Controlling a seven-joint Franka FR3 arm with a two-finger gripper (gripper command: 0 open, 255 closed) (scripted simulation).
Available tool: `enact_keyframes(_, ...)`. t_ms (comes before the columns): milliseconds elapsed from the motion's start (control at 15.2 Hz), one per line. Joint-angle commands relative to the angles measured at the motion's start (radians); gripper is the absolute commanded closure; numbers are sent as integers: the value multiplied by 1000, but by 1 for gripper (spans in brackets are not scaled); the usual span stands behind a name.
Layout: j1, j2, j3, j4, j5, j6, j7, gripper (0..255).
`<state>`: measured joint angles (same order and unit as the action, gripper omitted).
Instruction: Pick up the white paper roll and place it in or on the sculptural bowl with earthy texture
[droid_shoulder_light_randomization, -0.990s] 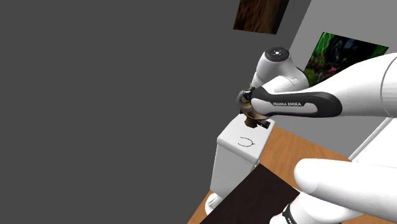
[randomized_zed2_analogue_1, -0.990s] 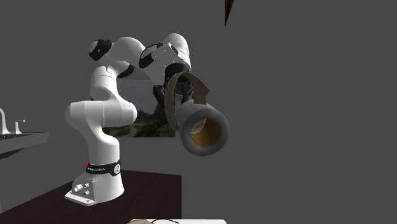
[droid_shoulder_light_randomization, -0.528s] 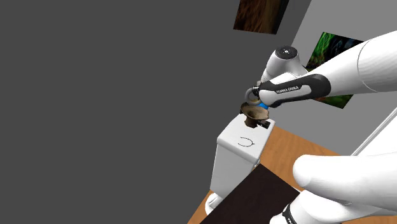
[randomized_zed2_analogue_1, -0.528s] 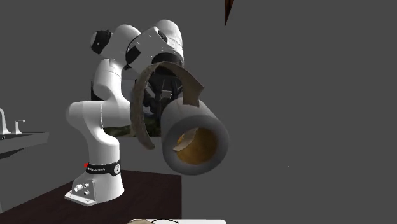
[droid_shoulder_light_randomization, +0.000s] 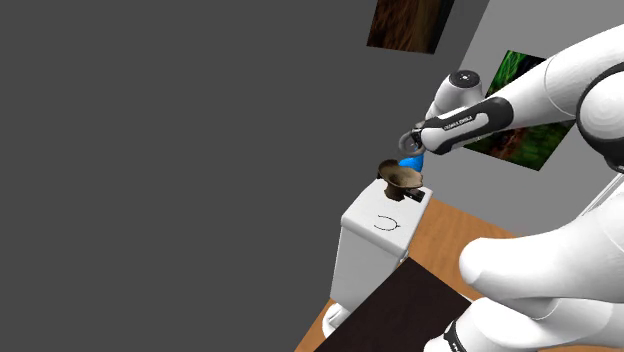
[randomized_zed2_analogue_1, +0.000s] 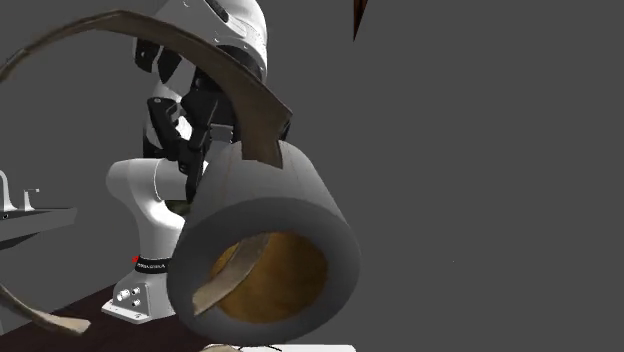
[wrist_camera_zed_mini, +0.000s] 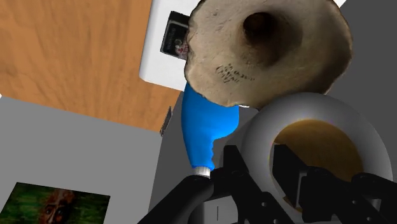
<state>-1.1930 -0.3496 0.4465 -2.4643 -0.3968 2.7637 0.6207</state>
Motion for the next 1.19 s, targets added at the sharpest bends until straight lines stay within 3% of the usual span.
enact_keyframes(0, -36, 55, 4, 30, -35, 26, 4, 255)
enact_keyframes(528, -138, 113, 87, -8, -190, 119, 151, 255)
enact_keyframes(924, -251, 168, 178, -16, -376, 173, 320, 255)
enact_keyframes(1122, -250, 168, 177, -16, -376, 173, 320, 255)
